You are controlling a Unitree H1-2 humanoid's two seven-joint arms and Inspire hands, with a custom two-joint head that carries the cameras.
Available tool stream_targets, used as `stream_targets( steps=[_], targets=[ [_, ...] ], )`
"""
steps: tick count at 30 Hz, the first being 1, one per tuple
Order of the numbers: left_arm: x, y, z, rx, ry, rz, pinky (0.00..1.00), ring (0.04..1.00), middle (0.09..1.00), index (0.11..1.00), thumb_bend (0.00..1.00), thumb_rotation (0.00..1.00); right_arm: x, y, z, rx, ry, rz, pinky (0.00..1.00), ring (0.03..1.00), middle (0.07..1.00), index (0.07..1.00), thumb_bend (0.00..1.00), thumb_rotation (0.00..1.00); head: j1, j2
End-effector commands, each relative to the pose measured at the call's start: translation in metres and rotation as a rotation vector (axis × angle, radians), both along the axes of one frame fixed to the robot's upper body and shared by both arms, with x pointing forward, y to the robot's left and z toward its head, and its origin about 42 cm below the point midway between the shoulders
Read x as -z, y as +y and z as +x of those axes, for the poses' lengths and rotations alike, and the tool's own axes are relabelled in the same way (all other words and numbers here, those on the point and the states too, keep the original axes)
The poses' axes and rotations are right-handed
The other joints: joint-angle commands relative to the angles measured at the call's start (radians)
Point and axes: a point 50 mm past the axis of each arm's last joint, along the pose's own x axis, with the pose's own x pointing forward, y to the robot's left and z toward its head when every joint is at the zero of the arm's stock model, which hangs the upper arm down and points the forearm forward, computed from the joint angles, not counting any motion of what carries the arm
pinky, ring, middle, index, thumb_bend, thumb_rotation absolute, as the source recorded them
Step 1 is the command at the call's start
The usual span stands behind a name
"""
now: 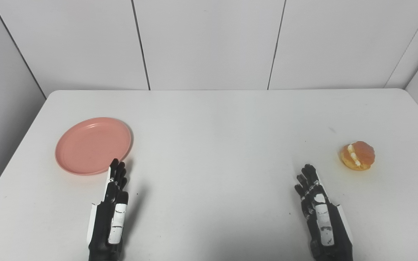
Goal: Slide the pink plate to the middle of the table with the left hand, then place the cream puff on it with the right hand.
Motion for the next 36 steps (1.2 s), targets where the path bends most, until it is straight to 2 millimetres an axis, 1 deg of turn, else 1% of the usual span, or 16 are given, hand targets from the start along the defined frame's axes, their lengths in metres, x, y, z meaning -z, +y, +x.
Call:
stream_targets(
  steps=[1,5,10,13,22,23,24,25,29,32,36],
  targets=[
    [0.020,0.007,-0.020,0.002,0.101,0.012,1.00,1.000,1.000,1.000,0.83,0.94,0.007,-0.002,-0.014,0.005,0.017,-0.015,1.00,1.000,0.988,0.957,0.79,0.90,0.001,0.001],
    [0.020,0.005,-0.017,0.008,0.100,0.000,1.00,1.000,1.000,1.000,0.80,0.94,0.008,-0.004,-0.012,0.006,0.010,-0.053,1.00,1.000,0.983,0.947,0.77,0.91,0.003,0.001],
    [0.021,0.002,-0.017,0.003,0.100,0.000,1.00,0.998,1.000,1.000,0.77,0.94,0.009,-0.006,-0.012,0.013,0.016,-0.052,1.00,1.000,0.981,0.947,0.78,0.91,0.012,-0.003],
    [0.019,0.003,-0.018,0.008,0.093,-0.002,0.99,0.995,0.999,0.999,0.74,0.95,0.008,-0.006,-0.012,0.018,0.027,-0.036,1.00,1.000,0.982,0.944,0.79,0.91,0.012,0.007],
    [0.018,0.006,-0.017,0.014,0.111,-0.015,1.00,0.993,0.995,0.996,0.76,0.95,0.006,-0.001,-0.012,0.023,0.036,-0.002,1.00,0.991,0.977,0.944,0.79,0.90,-0.008,0.015],
    [0.017,0.005,-0.017,0.015,0.115,-0.018,1.00,0.993,0.996,0.994,0.76,0.95,0.006,-0.001,-0.011,0.026,0.036,-0.002,1.00,0.988,0.974,0.942,0.79,0.90,-0.009,0.028],
    [0.017,0.005,-0.017,0.015,0.118,-0.020,1.00,0.992,0.995,0.990,0.76,0.95,0.005,-0.002,-0.011,0.028,0.036,-0.002,1.00,0.984,0.971,0.940,0.79,0.90,-0.009,0.028],
    [0.016,0.005,-0.016,0.016,0.116,-0.017,1.00,0.990,0.994,0.983,0.77,0.95,0.004,-0.002,-0.010,0.029,0.037,-0.002,1.00,0.981,0.970,0.941,0.80,0.90,-0.009,0.041],
    [0.015,0.005,-0.014,0.020,0.112,-0.009,1.00,0.990,0.989,0.956,0.79,0.94,0.002,-0.002,-0.009,0.031,0.042,0.003,1.00,0.974,0.969,0.944,0.83,0.89,-0.005,0.051],
    [0.014,0.004,-0.013,0.024,0.111,-0.014,1.00,0.997,0.992,0.954,0.76,0.95,0.001,-0.002,-0.008,0.037,0.047,0.013,1.00,0.975,0.965,0.939,0.81,0.89,-0.005,0.054],
    [0.010,0.003,-0.014,0.024,0.113,-0.019,1.00,1.000,0.993,0.969,0.74,0.96,-0.001,-0.002,-0.009,0.043,0.052,0.018,1.00,0.976,0.961,0.933,0.82,0.88,-0.001,0.060]
  ],
)
